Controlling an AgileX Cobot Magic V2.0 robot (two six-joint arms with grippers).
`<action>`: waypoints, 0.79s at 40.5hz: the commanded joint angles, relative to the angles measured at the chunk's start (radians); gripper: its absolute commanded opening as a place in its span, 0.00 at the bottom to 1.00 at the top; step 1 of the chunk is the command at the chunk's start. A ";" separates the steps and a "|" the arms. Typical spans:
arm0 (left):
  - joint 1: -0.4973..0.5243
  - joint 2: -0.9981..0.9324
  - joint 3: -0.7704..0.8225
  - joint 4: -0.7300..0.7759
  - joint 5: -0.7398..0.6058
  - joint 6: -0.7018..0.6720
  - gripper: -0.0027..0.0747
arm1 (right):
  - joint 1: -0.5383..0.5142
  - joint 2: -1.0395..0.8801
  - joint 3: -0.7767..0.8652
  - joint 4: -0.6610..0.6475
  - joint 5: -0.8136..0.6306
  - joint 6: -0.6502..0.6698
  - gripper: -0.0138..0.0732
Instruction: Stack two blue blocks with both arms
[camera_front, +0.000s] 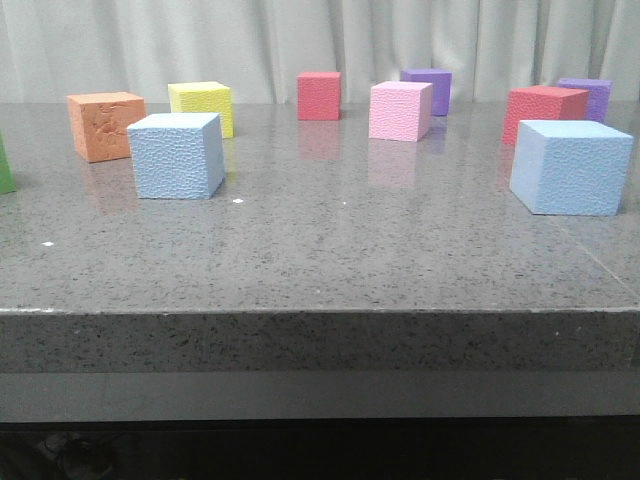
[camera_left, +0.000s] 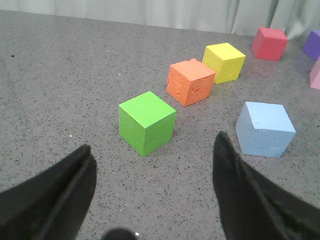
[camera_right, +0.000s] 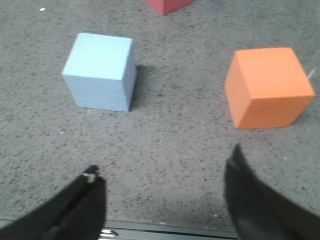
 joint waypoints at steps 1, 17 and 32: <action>-0.033 0.012 -0.035 -0.006 -0.051 0.029 0.73 | 0.052 0.018 -0.066 0.003 -0.061 -0.015 0.85; -0.223 0.013 -0.035 0.001 -0.046 0.051 0.73 | 0.201 0.355 -0.385 -0.006 0.159 0.040 0.84; -0.236 0.013 -0.035 0.018 -0.029 0.051 0.73 | 0.178 0.689 -0.634 -0.090 0.250 0.209 0.92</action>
